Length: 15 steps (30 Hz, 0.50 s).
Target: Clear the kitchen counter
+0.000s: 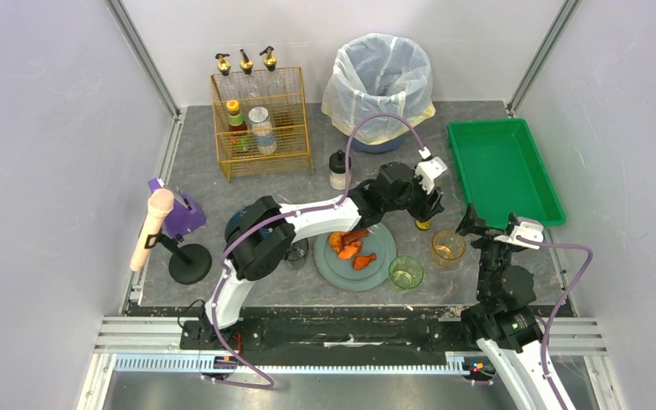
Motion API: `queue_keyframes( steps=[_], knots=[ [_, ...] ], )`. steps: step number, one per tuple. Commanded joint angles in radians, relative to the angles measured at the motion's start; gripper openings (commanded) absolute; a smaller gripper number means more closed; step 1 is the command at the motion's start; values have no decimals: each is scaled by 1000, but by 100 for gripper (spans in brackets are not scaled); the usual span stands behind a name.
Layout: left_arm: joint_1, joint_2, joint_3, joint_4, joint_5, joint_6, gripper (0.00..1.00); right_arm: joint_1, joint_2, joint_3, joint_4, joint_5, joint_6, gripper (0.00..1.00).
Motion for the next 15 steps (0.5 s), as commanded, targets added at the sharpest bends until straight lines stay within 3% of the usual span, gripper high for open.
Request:
queue_keyframes(
  steps=[1,9,15],
  knots=[
    [-14,25,54,58,0,28,55,5,-168,37,12,13,7,98],
    [-16,-37,10,62,7,13,18,6,-168,38,14,13,7,98],
    [-16,-155,-63,89,-10,5,3,6,-168,35,14,12,6,98]
  ],
)
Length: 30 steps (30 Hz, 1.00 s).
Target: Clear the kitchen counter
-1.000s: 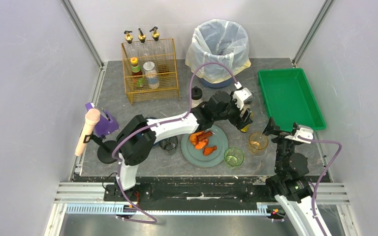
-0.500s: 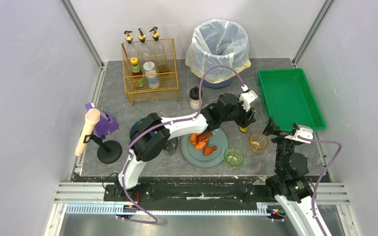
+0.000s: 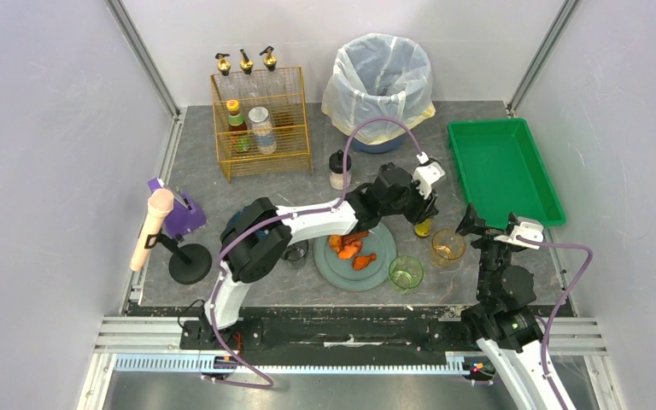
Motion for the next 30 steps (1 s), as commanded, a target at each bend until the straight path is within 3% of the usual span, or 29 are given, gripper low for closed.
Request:
queue_keyframes(
  steps=[1,15,25,30],
  knots=[
    [-5,-159,-28,79,-19,2,2,5,-168,36,14,11,7,98],
    [57,-440,-26,-140,-284,124,2,5,-168,35,15,13,5,98],
    [288,-562,-37,-207,-419,146,2,5,-168,33,19,12,2,98],
    [433,-546,-11,-203,-436,119,2,5,-168,31,22,13,0,98]
  ],
)
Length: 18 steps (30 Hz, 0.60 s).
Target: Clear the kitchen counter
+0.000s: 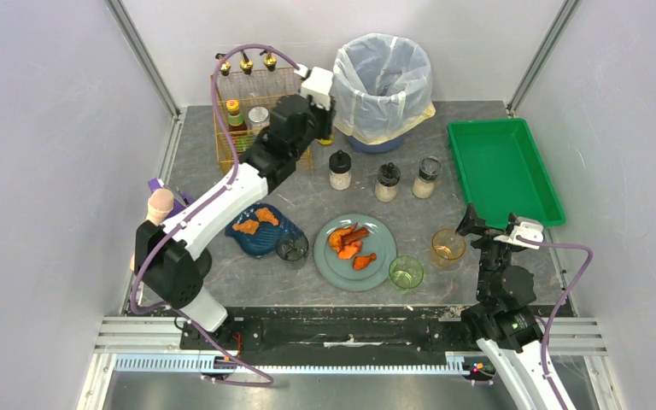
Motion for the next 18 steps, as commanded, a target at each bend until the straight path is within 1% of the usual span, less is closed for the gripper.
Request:
queue_keyframes(
  steps=[1,7,9,12,18],
  knots=[
    [109,-31,51,62,-44,16,2,4,-168,31,22,12,1,98],
    [226,40,94,111,-46,-22,2,4,-168,28,25,19,-3,98],
    [253,60,98,141,-44,-22,2,4,-168,26,27,18,-5,98],
    [290,89,108,183,-30,-65,2,4,-168,26,29,22,-6,98],
    [342,164,142,227,-8,-97,2,4,-168,22,35,22,-12,98]
  ],
)
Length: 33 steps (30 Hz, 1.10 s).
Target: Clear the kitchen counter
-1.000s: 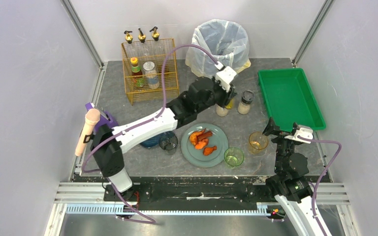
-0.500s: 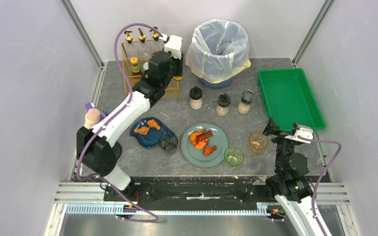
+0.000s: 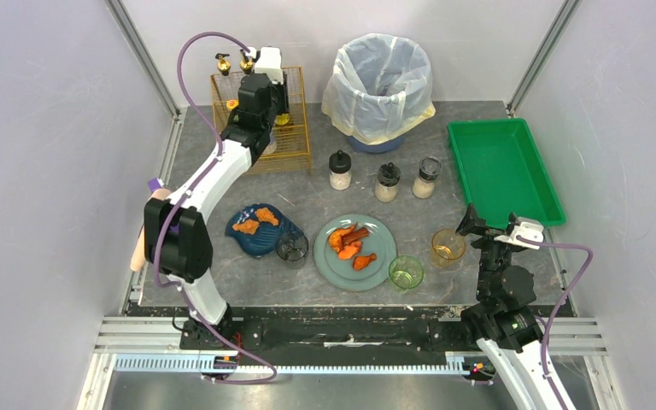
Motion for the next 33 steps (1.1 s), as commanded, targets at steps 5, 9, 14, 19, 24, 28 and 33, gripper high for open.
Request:
queue_keyframes(
  steps=[5,9,14,19,24,28,33],
  knots=[
    [39,69,43,232,47,-66,2,4,-168,17,40,18,-14,98],
    [46,114,35,245,66,-94,2,4,-168,15,42,17,-15,98],
    [46,157,7,246,72,-124,5,4,-168,14,45,17,-16,98],
    [46,190,-26,247,74,-136,11,4,-168,15,45,15,-16,98],
    [46,202,-55,249,50,-134,17,4,-167,14,45,13,-16,98],
    [46,212,-54,230,56,-134,35,4,-168,15,45,7,-15,98],
    [44,192,-69,222,74,-154,58,4,-168,17,44,6,-13,98]
  ],
)
